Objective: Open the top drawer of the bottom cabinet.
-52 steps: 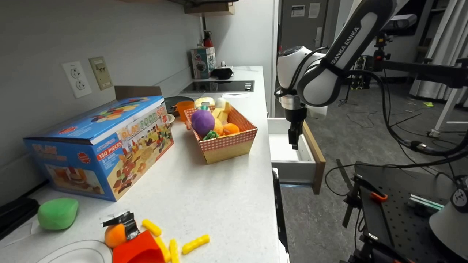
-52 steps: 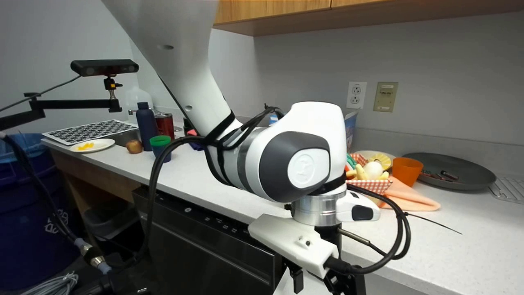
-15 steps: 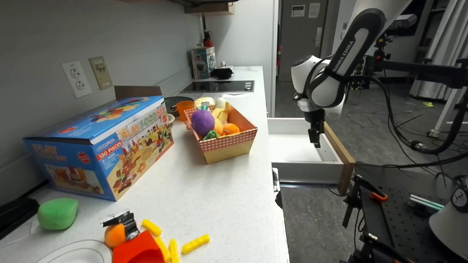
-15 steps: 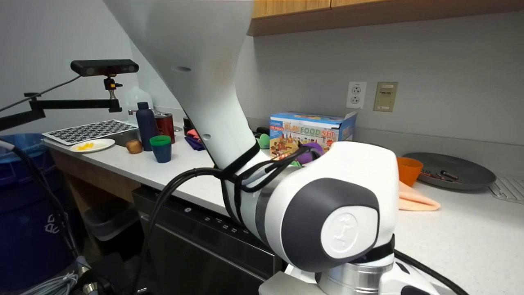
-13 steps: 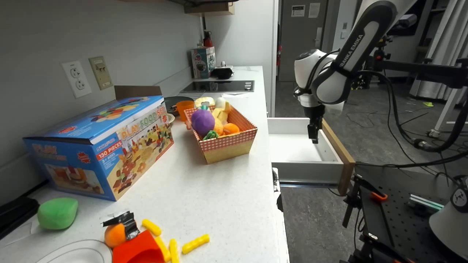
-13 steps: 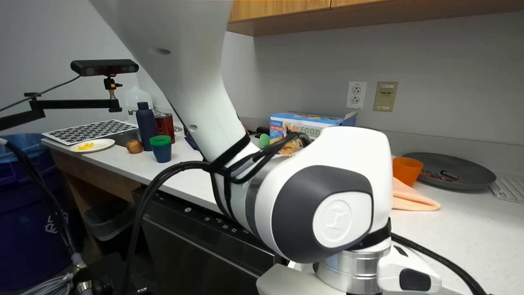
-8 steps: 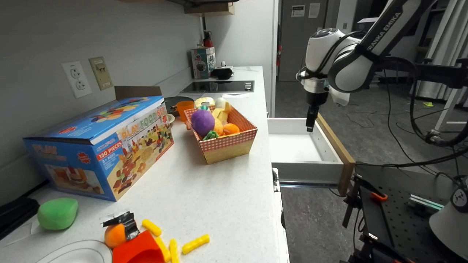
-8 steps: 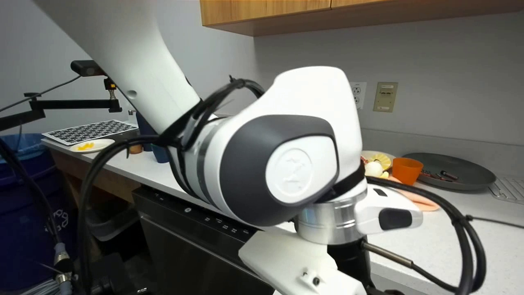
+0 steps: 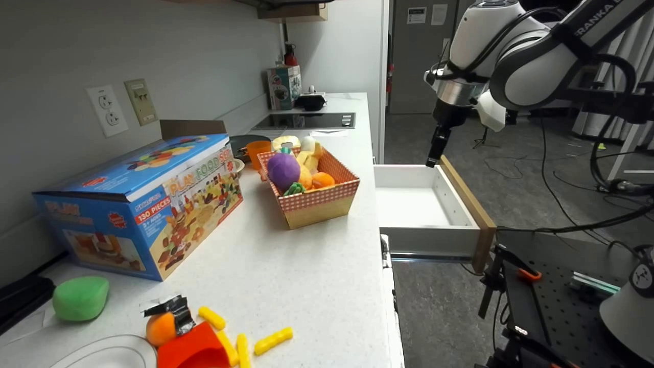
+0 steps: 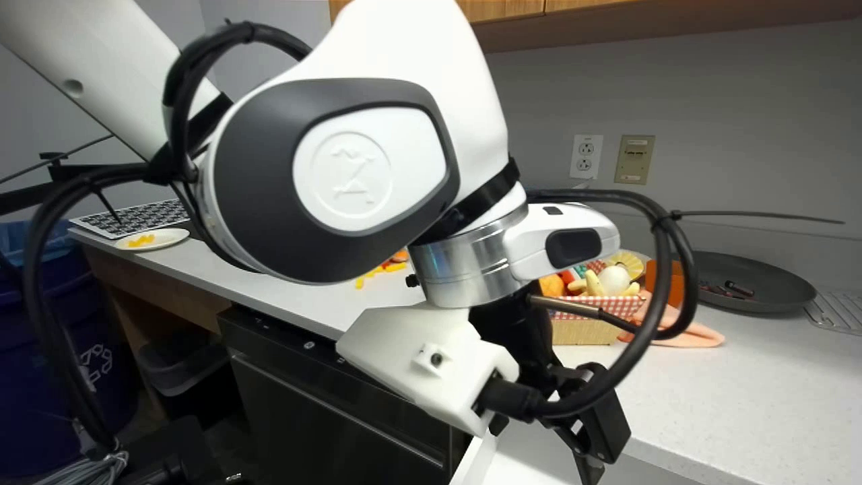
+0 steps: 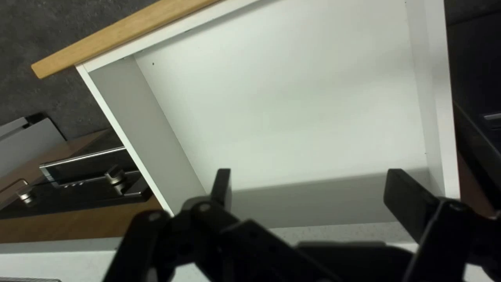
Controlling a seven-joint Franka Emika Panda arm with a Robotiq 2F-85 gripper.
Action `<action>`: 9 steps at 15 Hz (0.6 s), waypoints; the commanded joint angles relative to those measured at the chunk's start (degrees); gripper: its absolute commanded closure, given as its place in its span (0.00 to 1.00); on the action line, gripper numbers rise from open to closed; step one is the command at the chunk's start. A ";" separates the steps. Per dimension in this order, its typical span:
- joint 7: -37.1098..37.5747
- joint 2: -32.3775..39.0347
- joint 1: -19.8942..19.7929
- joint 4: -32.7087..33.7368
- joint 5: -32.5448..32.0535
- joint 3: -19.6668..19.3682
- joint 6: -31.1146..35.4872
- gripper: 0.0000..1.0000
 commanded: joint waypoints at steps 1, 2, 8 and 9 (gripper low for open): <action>-0.63 -5.69 -1.62 -3.48 2.21 2.52 0.05 0.00; -1.12 -2.33 -1.94 -1.52 2.08 2.83 0.07 0.00; -1.10 -3.53 -2.05 -2.02 2.63 3.42 0.12 0.00; -1.10 -3.53 -2.07 -2.02 2.63 3.42 0.12 0.00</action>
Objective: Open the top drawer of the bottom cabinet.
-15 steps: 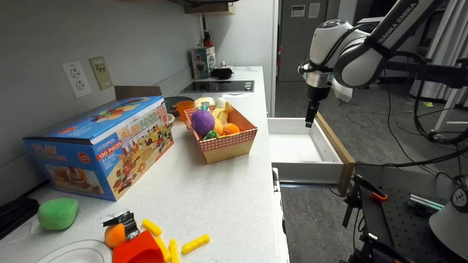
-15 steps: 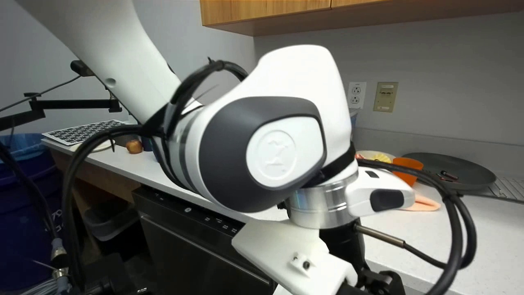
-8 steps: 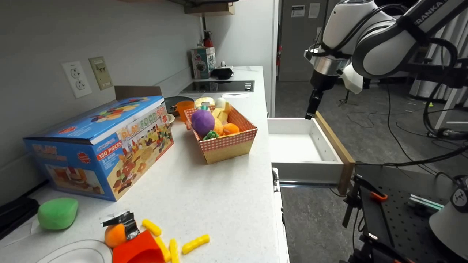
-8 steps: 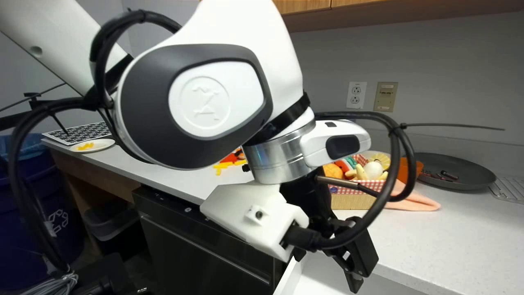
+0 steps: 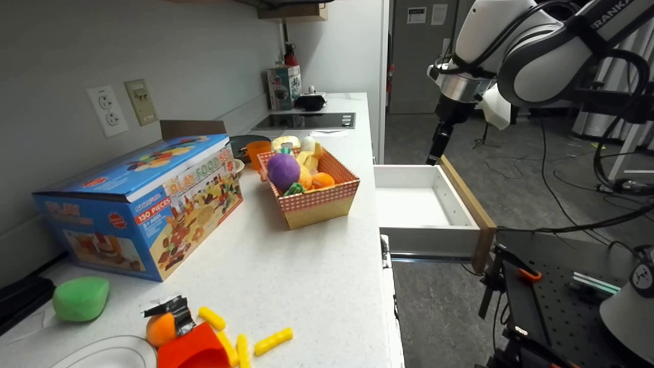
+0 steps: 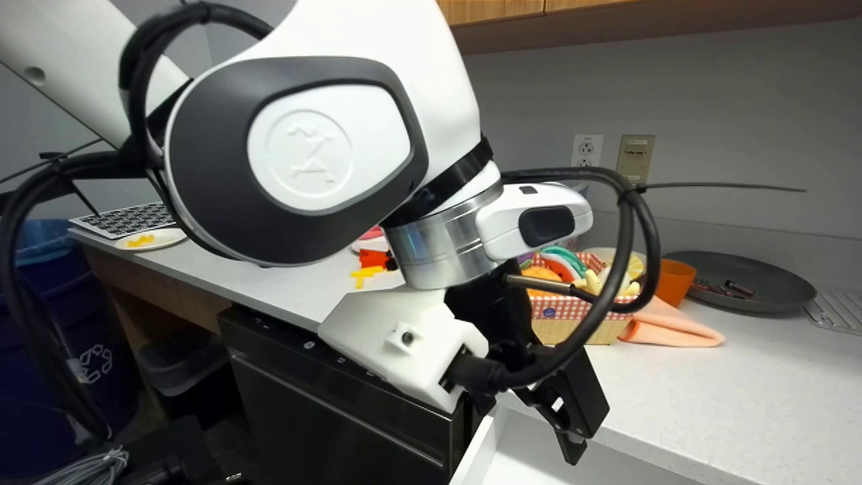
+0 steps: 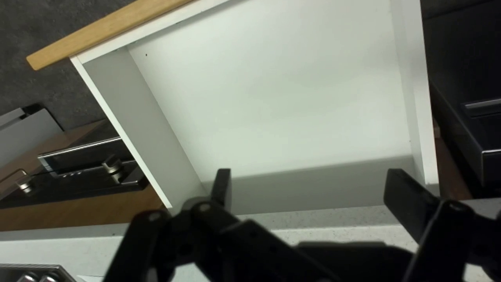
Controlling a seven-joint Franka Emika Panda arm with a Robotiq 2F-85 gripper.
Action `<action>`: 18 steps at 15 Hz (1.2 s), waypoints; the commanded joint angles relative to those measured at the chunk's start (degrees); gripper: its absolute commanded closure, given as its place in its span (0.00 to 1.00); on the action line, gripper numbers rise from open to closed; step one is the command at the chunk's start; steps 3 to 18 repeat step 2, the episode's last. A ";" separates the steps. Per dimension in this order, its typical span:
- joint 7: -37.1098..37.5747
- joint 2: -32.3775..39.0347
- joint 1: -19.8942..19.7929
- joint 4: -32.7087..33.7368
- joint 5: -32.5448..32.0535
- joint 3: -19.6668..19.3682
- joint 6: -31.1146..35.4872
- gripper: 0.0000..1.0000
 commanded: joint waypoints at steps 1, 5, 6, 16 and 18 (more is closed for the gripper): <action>-1.10 0.07 -1.77 0.00 1.48 1.93 0.16 0.00; -1.10 0.07 -1.78 0.00 1.48 1.93 0.16 0.00; -1.10 0.07 -1.78 0.00 1.48 1.93 0.16 0.00; -1.10 0.07 -1.78 0.00 1.48 1.93 0.16 0.00; -1.10 0.07 -1.78 0.00 1.48 1.93 0.16 0.00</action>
